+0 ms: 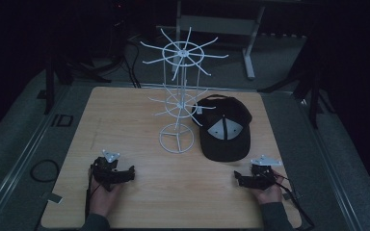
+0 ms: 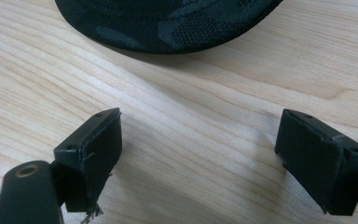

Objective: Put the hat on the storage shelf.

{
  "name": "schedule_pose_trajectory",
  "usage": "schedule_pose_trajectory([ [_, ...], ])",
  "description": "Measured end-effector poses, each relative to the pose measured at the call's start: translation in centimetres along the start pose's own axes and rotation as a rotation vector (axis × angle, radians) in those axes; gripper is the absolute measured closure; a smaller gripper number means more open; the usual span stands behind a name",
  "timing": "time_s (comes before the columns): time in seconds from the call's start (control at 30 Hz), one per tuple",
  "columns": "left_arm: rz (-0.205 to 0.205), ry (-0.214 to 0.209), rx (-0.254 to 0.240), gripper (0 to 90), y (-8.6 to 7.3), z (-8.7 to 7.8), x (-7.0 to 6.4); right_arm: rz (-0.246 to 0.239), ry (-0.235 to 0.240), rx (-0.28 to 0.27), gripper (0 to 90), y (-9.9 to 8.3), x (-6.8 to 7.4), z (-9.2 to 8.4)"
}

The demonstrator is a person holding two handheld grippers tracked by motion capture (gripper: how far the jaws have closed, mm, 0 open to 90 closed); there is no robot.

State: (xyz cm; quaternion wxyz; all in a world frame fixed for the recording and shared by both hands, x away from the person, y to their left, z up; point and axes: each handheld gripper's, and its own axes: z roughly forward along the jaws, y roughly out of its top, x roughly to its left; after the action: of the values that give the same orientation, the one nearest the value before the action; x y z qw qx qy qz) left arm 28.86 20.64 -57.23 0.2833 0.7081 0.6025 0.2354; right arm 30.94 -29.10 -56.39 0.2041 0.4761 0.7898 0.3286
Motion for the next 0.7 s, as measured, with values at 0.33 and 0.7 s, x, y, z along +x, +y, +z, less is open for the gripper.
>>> schedule_pose_trajectory([
  [0.33, 0.000, 0.000, 0.000, 0.2, 0.00, 0.00, 0.00, -0.001, 0.031, 0.028, 24.9, 0.32, -0.60, -0.47],
  [0.7, 0.001, 0.000, 0.002, 0.2, 0.01, -0.01, 0.01, 0.002, 0.050, 0.014, 24.9, 1.01, -0.86, -0.55],
])
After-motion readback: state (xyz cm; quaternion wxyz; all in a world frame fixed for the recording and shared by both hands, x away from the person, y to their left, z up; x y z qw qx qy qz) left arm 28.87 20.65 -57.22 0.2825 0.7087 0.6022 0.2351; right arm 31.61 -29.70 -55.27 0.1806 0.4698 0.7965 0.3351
